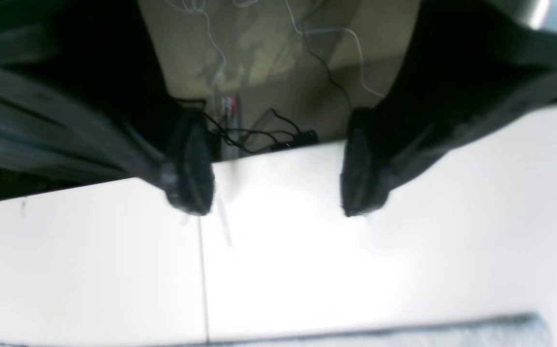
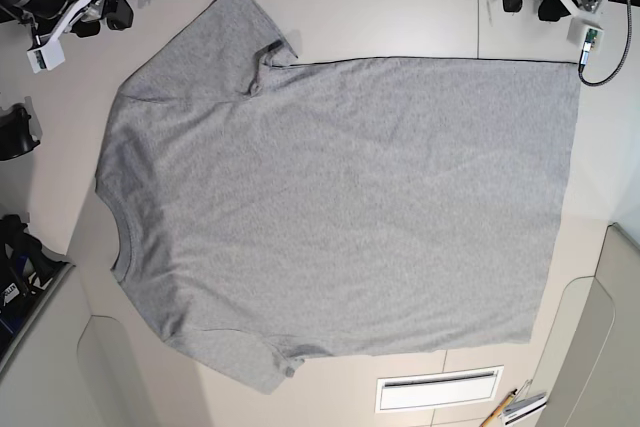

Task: Fold the T-shirt properly
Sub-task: 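Move both grippers down toward the shirt's shoulder and hem corners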

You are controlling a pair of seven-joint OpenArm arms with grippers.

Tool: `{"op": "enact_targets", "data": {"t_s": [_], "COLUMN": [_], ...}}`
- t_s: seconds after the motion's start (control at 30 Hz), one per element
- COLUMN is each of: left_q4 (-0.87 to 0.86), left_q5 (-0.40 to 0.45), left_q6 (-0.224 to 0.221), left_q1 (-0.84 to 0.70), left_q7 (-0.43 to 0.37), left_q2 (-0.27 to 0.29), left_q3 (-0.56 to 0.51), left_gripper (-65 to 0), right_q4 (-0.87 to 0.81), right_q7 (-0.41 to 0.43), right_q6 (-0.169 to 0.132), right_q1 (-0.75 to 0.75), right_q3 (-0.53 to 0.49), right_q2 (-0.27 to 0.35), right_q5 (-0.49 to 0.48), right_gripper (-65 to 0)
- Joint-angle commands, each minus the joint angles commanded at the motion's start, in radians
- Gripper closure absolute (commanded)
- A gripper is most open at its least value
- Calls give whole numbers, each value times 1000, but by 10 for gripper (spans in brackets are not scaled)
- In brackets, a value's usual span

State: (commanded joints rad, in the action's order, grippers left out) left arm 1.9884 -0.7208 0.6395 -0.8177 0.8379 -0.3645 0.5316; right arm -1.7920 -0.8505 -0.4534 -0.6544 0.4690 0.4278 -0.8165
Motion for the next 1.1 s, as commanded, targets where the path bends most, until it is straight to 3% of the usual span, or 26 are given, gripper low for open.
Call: {"op": "enact_targets", "data": {"t_s": [0.23, 0.33, 0.43, 0.47, 0.57, 0.7, 0.8, 0.93, 1.1], "left_q4": [-7, -8, -20, -50, -157, -314, -405, -475, -483], "left_q5": [59, 60, 58, 21, -50, -58, -126, -189, -203], "left_q6": [-88, -90, -90, -90, -85, -74, -42, 9, 9], "left_q1": [93, 106, 123, 137, 174, 256, 302, 324, 324], "left_q7": [36, 45, 41, 42, 43, 57, 88, 117, 121], "left_q2": [-38, -49, -51, -65, -97, -145, -166, -167, -167], "left_q3": [0, 23, 98, 148, 198, 200, 200, 196, 185], "left_gripper": [-477, -477, -477, -477, -477, -477, -477, -477, -477], "right_q4": [26, 47, 86, 104, 107, 107, 107, 107, 107], "right_q7": [1, 0, 1, 0, -4, -7, -9, -21, -26], "right_q6": [1, 0, 0, 0, -19, -19, -23, -32, -45], "right_q1": [32, 49, 59, 64, 67, 67, 67, 67, 67], "right_q3": [-10, -10, -13, -16, -18, -18, -19, -19, -20], "right_q2": [-32, -32, -32, -32, -32, -32, -32, -34, -69], "right_q5": [5, 5, -4, -12, -22, -22, -22, -54, -66], "right_gripper": [-383, -383, -383, -383, -383, -383, -382, -382, -382]}}
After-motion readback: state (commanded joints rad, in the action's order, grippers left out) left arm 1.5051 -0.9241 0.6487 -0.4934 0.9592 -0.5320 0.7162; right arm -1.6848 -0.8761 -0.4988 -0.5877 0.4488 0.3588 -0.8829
